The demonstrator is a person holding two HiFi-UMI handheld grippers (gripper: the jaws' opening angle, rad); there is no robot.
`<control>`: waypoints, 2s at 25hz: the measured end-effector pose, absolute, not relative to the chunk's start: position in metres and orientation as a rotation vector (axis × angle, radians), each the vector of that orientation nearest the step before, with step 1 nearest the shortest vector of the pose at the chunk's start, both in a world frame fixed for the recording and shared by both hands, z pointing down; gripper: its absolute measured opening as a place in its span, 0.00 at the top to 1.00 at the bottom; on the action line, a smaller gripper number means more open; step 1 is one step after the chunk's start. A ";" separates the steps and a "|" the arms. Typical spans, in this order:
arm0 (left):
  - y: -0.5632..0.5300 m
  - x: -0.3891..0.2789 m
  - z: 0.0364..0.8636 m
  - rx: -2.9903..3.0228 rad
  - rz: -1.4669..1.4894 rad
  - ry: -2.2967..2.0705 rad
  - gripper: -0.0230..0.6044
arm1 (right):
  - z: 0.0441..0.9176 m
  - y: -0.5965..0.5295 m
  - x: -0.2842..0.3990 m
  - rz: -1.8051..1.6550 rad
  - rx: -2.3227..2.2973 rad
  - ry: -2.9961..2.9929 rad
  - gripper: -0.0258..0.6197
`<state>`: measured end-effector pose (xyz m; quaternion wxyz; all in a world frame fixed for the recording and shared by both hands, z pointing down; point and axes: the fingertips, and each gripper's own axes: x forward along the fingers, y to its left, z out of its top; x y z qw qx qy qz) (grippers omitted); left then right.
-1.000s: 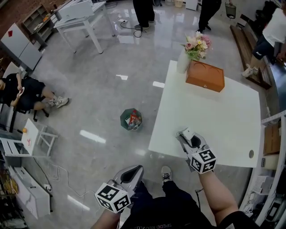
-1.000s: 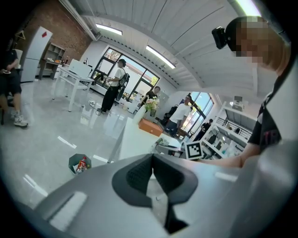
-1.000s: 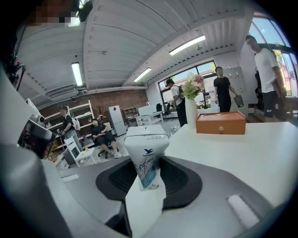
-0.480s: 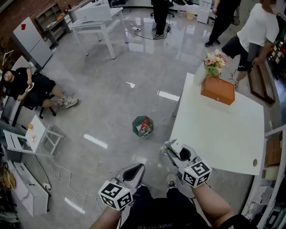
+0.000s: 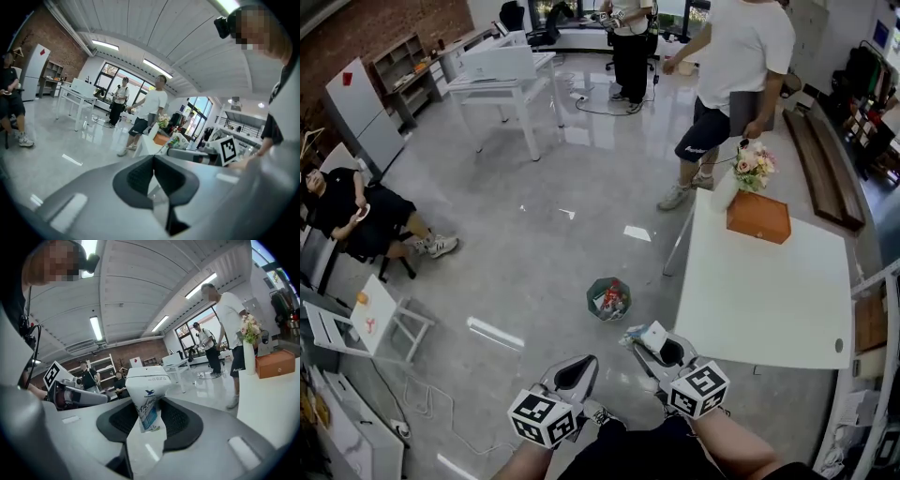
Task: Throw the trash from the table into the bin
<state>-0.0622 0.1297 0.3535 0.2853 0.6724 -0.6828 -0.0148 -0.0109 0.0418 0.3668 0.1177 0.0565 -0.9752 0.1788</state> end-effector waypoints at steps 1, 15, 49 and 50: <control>0.132 -0.068 0.353 1.805 -0.036 -1.824 0.95 | 0.366 0.046 -0.016 0.523 0.172 -2.857 0.73; 0.135 -0.126 0.376 1.766 -0.018 -1.881 0.95 | 0.372 0.075 -0.083 0.502 0.139 -2.852 0.73; 0.017 -0.225 0.586 1.643 0.084 -1.879 0.95 | 0.644 -0.084 -0.191 0.636 0.495 -2.595 0.73; 0.018 -0.228 0.597 1.661 0.100 -1.867 0.95 | 0.662 -0.086 -0.193 0.637 0.505 -2.578 0.73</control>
